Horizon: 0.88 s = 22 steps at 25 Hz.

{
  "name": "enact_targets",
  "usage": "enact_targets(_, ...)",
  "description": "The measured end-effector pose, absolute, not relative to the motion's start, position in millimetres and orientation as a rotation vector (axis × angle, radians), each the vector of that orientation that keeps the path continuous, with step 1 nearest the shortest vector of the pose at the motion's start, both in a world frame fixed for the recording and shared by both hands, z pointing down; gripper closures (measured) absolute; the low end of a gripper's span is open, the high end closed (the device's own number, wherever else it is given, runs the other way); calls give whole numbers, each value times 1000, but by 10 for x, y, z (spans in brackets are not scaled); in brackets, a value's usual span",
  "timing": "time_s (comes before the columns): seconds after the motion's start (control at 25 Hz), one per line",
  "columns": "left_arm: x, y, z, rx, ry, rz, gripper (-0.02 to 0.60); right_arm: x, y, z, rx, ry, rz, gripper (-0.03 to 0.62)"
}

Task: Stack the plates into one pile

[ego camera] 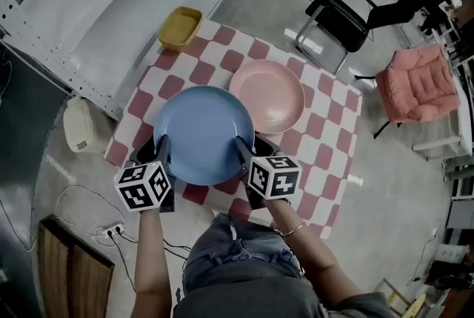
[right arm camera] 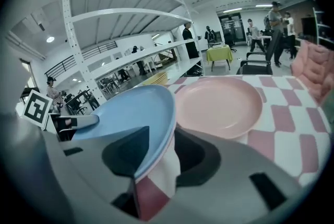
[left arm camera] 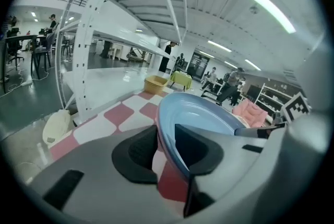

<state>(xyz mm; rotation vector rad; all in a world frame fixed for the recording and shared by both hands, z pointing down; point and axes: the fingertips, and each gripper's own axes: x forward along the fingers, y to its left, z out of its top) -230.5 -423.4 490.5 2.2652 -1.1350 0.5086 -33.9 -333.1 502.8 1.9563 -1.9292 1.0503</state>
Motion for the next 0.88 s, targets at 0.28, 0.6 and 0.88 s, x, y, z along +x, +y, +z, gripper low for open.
enact_targets(0.28,-1457,-4292,4813,2386,-931,539,468,331,-3073,4942,2160,-1791,1055,437)
enact_targets(0.6,-556,-4311,4837,2446,-721,584,479,985,-2780,4912,2340,-1633,1070,437)
enact_targets(0.88,-14,-4390,4956,2491,-659,620,476,1439,-2779,4966,2412,-1554,1059,437)
